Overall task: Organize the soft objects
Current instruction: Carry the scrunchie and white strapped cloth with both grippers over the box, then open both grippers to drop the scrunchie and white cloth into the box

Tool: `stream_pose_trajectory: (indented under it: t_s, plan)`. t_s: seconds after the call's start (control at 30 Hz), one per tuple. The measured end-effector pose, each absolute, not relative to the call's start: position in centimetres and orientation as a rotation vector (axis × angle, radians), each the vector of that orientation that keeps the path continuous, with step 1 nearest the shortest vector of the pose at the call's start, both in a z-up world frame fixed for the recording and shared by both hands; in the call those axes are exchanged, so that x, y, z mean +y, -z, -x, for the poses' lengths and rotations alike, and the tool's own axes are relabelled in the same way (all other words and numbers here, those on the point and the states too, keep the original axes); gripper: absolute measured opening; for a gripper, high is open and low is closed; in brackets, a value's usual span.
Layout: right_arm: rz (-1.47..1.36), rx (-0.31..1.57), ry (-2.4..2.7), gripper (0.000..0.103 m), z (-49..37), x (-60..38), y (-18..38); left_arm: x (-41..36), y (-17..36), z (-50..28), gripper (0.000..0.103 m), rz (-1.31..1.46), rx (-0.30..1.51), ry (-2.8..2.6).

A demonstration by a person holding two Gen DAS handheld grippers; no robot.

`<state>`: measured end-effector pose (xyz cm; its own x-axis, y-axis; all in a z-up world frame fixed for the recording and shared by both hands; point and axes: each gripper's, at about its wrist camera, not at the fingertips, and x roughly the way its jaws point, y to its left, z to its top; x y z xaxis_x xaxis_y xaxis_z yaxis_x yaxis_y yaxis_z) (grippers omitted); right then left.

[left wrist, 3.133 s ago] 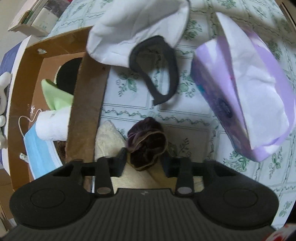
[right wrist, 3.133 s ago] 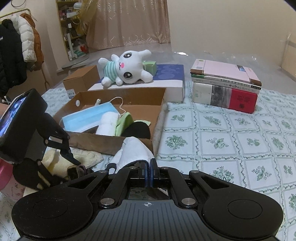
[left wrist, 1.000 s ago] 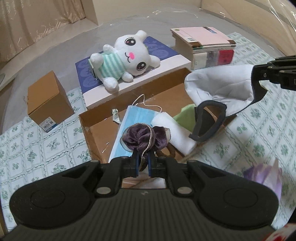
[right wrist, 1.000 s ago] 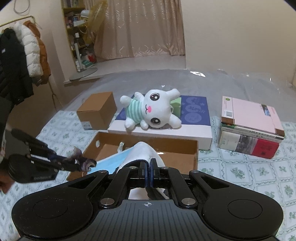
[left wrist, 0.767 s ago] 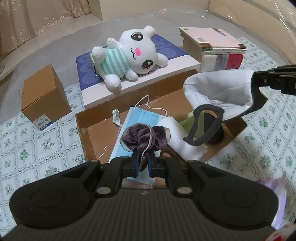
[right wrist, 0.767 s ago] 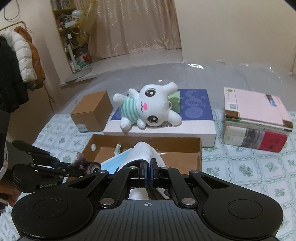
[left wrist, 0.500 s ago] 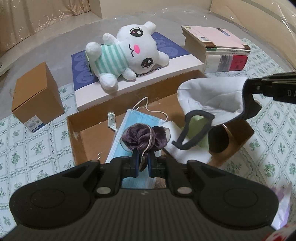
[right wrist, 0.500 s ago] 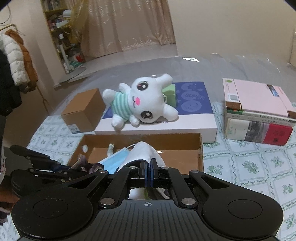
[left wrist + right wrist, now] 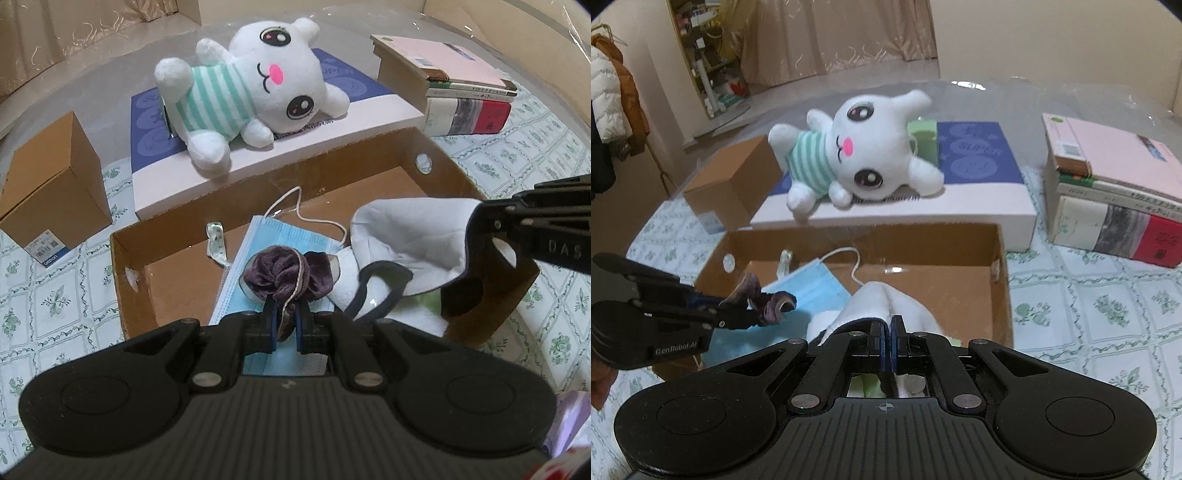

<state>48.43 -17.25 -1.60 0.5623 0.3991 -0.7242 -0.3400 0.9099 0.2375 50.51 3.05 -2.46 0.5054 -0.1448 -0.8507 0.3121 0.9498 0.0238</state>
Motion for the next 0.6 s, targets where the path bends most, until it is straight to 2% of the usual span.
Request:
stream_pose_trajectory:
  t_s: [0.17,0.23,0.33,0.6]
  plan:
    - [-0.061,0.881,-0.439,0.003,-48.7,-17.0,2.4,3.3,3.1,-50.7,0.009,-0.19,1.013,0.275]
    - [-0.057,0.888,-0.437,0.003,-48.8,-16.9,2.7,3.4,3.1,-50.7,0.012,-0.188,1.011,0.272]
    - [-0.053,0.898,-0.433,0.003,-49.0,-17.0,3.2,3.5,3.1,-50.8,0.029,-0.189,1.008,0.267]
    - [-0.038,0.93,-0.412,0.003,-49.5,-17.1,4.5,3.7,2.7,-50.5,0.035,-0.187,0.997,0.268]
